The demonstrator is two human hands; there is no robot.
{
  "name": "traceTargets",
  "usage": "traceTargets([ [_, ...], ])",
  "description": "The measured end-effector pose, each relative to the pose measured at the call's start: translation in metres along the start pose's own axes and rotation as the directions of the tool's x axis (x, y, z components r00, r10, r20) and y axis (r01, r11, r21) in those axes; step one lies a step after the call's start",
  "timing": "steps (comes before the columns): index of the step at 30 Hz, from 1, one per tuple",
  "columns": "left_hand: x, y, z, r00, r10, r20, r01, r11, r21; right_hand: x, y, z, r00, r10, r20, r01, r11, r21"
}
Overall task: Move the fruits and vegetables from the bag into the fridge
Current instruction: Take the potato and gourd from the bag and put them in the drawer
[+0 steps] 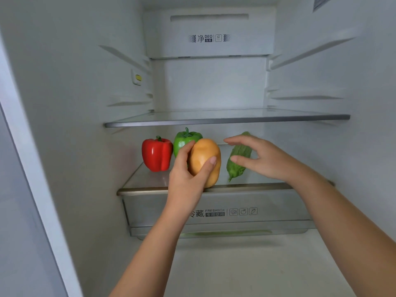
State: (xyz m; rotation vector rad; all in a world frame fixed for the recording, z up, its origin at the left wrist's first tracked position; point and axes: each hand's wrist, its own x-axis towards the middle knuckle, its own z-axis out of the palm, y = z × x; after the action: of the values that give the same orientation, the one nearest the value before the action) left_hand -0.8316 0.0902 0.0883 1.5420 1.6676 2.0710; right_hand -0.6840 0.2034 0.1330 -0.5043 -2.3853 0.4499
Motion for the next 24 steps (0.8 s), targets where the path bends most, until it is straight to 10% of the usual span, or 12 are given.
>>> traceTargets([
  [11,0.007,-0.002,0.010,0.990,0.100,0.104,-0.123,0.962,0.242,-0.004,0.001,0.022,0.998,0.060,0.012,-0.061,0.978,0.199],
  [24,0.012,-0.016,0.004,0.951,0.182,0.251,-0.277,0.865,0.418,0.001,0.010,0.027,0.997,0.059,-0.052,-0.058,0.998,0.026],
])
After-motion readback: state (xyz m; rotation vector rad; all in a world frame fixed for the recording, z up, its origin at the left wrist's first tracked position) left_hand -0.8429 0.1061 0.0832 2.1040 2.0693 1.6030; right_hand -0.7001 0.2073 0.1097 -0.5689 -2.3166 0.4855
